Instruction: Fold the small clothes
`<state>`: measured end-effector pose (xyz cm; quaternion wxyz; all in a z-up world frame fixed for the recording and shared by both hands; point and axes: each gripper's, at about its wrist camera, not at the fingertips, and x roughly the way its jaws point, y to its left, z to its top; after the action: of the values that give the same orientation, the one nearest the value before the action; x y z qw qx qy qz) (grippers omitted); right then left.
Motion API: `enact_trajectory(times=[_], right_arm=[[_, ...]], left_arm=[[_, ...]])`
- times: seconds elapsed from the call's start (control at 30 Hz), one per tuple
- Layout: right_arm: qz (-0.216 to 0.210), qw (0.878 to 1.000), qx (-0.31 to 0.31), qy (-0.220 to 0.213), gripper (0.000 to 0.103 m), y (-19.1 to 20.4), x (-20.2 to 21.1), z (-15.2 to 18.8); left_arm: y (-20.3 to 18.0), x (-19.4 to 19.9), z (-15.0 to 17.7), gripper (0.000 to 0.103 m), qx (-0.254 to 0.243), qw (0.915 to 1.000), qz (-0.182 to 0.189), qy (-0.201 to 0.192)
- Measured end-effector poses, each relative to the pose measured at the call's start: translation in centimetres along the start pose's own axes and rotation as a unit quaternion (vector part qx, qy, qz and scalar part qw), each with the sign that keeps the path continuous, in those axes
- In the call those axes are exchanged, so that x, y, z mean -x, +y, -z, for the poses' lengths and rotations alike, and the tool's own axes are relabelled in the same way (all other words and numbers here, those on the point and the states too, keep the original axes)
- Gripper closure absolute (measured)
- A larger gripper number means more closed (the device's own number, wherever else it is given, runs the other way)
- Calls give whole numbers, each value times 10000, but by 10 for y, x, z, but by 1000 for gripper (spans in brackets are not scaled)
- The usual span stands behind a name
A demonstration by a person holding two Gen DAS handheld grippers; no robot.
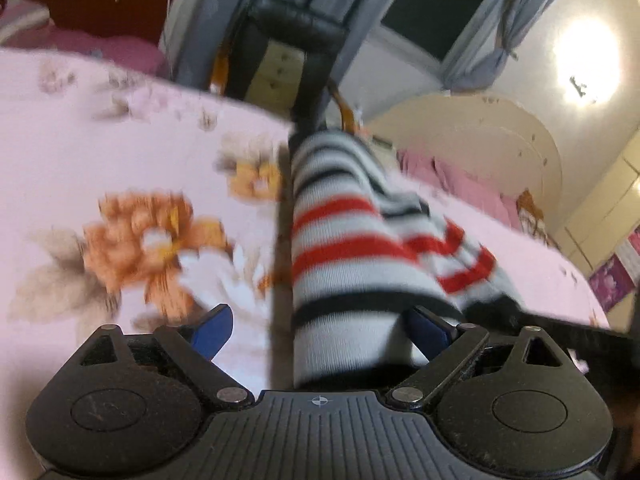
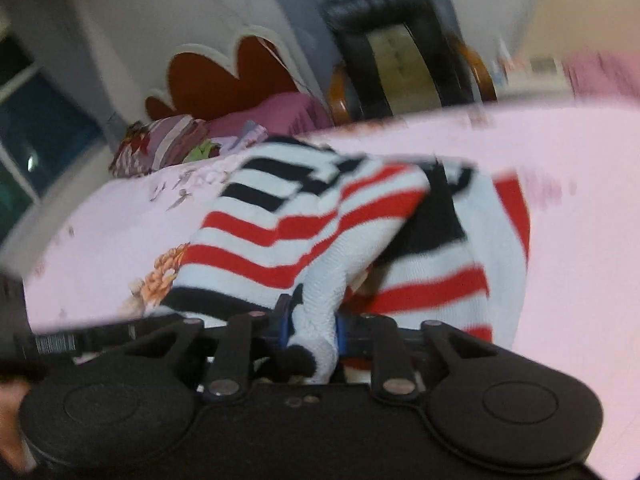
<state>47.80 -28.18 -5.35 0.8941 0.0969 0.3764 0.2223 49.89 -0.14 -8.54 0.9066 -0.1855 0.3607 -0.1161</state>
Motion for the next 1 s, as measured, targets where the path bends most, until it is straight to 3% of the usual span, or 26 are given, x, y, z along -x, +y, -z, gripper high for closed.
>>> enact_trajectory(times=[0.13, 0.23, 0.3, 0.4, 0.57, 0.63, 0.73, 0.8, 0.9, 1.0], right_arm=[[137, 9967, 495, -630, 84, 6, 30, 5], [310, 9941, 513, -903, 85, -5, 47, 8], [335, 9953, 232, -874, 85, -23, 48, 11], [512, 9974, -193, -467, 85, -50, 27, 27], [273, 9954, -715, -574, 83, -61, 29, 37], [188, 9953, -790, -519, 77, -63, 31, 31], [98, 9901, -1143, -803, 64, -79, 37, 20], [65, 9868, -1426, -763, 68, -92, 31, 10], [140, 9868, -1369, -854, 94, -97, 21, -1], [516, 9900, -1156, -617, 94, -102, 7, 8]], left_arm=[[1, -12, -13, 10, 241, 9997, 14, 54], [-17, -30, -15, 11, -44, 9995, 134, 275], [-31, -42, -12, 11, -281, 9987, 60, 423], [-43, -53, -6, 11, -431, 9976, 93, 532], [-48, -54, -8, 11, -617, 9965, 71, 558], [-49, -54, -10, 11, -671, 9961, 67, 573], [-47, -58, -9, 10, -729, 9954, 92, 611], [-46, -60, -10, 10, -753, 9950, 119, 646], [-47, -61, -11, 10, -832, 9940, 156, 695], [-50, -63, -10, 9, -1012, 9925, 144, 676]])
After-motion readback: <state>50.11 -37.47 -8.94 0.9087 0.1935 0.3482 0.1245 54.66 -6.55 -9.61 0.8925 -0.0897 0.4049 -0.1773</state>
